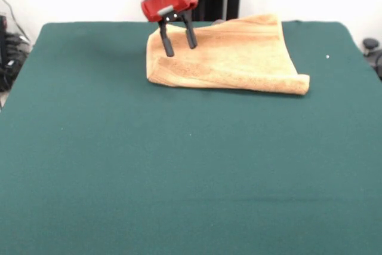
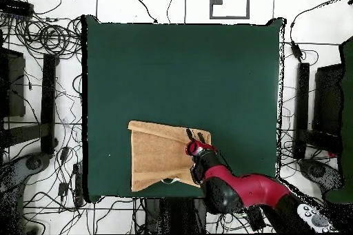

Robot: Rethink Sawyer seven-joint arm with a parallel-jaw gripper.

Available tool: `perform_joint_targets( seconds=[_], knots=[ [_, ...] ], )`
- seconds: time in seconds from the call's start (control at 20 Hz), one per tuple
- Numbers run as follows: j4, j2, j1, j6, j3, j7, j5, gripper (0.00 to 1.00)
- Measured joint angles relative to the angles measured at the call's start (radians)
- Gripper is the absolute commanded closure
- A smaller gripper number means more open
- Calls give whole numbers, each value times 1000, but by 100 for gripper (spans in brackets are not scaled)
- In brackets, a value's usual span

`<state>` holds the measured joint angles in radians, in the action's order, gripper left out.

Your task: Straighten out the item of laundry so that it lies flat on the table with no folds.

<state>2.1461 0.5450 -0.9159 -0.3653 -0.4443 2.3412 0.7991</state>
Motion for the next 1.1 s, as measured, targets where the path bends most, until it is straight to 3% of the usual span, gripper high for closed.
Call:
perform_joint_targets(
  seconds=[0.35, 1.1],
  knots=[
    [16, -7, -46, 37, -45, 0, 0, 0],
    [158, -27, -46, 37, -50, 0, 0, 0]
  ],
)
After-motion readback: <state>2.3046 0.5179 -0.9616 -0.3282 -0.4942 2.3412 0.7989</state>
